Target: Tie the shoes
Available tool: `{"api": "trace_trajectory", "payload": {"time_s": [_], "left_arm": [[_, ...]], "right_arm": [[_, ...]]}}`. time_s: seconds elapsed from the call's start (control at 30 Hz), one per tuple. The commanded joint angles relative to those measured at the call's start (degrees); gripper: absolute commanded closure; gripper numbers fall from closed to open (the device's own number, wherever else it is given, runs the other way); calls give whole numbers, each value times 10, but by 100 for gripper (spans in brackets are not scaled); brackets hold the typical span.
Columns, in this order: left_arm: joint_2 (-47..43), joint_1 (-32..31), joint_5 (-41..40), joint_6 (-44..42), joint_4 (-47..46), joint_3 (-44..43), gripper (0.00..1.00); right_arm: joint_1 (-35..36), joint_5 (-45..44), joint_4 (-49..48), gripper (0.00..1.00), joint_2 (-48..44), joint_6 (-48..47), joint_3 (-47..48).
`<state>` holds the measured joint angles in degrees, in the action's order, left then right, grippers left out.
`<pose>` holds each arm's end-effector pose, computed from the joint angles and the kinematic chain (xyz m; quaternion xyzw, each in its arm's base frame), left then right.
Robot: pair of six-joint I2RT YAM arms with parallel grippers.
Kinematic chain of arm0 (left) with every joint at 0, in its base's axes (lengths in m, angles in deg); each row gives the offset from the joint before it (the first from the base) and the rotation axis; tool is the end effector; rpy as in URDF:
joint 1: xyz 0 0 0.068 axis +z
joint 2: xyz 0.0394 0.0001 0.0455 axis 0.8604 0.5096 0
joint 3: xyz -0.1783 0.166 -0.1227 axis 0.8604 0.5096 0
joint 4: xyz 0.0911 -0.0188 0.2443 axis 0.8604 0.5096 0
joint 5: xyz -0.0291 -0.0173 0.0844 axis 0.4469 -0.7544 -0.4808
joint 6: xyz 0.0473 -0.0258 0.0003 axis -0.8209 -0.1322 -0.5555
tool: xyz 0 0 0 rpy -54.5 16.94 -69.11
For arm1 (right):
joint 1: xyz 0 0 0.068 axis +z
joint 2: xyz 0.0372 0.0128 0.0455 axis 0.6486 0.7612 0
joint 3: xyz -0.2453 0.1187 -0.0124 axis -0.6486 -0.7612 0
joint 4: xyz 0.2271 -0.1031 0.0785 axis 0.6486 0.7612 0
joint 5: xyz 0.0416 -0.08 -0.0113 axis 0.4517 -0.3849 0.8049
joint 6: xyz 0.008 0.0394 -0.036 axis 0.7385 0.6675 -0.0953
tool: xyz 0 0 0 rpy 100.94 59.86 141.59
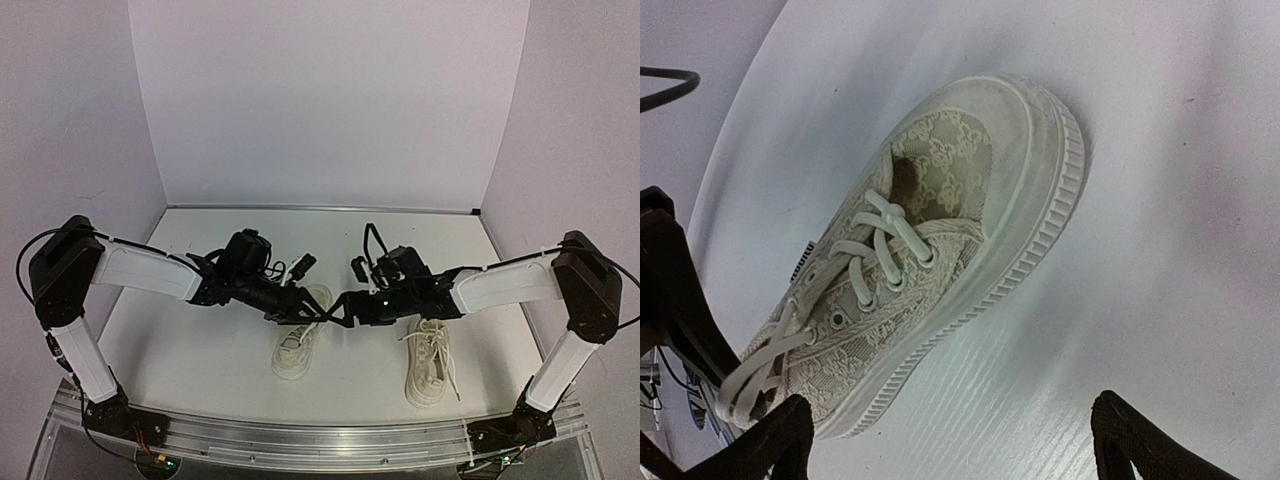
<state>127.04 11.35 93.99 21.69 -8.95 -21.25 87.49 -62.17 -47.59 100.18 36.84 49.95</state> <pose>0.2242 -0.2855 0.1891 0.2508 0.8055 -0.5286 0.0939 0.2313 0.2653 0.1733 -0.1971 0.8716 0.3795 0.2397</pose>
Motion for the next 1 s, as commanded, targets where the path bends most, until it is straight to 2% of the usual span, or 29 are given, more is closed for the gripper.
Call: {"api": "trace_trajectory", "payload": {"time_s": [0.0, 0.4, 0.6, 0.67, 0.8, 0.97], "left_arm": [[-40, 1, 6, -6, -19, -59, 57], [-28, 20, 2, 15, -48, -118, 52], [7, 72, -11, 16, -29, -196, 50], [13, 96, -29, 10, -4, -215, 49], [1, 101, -92, -80, 145, -238, 49], [-65, 101, -121, -129, 186, -128, 48]], "right_arm": [[-11, -17, -8, 7, -34, -3, -5], [-15, -6, -8, 8, -43, -9, -22], [-14, -7, -8, 8, -50, -8, -22], [-15, -4, -10, 8, -57, -8, -25], [-15, 30, -53, 8, -78, 2, -43], [-15, 70, -95, 8, -80, 9, -20]]}}
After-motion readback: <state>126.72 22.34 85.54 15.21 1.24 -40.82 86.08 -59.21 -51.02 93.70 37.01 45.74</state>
